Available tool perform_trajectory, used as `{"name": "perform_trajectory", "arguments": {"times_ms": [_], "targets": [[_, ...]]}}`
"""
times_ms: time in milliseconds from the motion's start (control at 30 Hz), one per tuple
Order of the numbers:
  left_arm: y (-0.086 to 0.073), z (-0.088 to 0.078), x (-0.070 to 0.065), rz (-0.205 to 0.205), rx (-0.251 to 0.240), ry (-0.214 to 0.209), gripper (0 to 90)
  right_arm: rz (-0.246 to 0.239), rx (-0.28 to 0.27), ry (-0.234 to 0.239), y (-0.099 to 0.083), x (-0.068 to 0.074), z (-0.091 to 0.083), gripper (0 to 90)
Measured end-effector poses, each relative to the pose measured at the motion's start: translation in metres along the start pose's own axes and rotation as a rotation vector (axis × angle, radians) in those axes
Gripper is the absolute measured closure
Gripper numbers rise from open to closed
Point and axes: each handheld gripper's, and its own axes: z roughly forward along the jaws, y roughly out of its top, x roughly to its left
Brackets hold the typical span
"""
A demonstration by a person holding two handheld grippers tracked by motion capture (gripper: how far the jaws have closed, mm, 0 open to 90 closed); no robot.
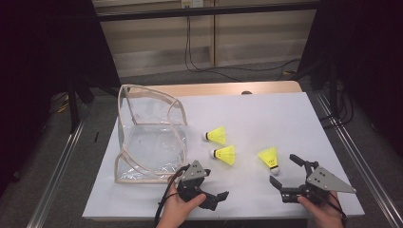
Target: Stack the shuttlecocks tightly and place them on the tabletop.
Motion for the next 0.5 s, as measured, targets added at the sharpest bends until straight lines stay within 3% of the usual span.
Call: {"name": "perform_trajectory", "arguments": {"times_ms": [167, 500], "targets": [[-0.003, -0.014, 0.0, 0.029, -0.001, 0.005, 3.3, 0.001, 0.0, -0.001, 0.0, 0.0, 0.0, 2.4], [-0.009, -0.031, 0.006, 0.026, -0.048, 0.026, 3.3, 0.001, -0.001, 0.0, 0.0, 0.0, 0.0, 2.4]]}}
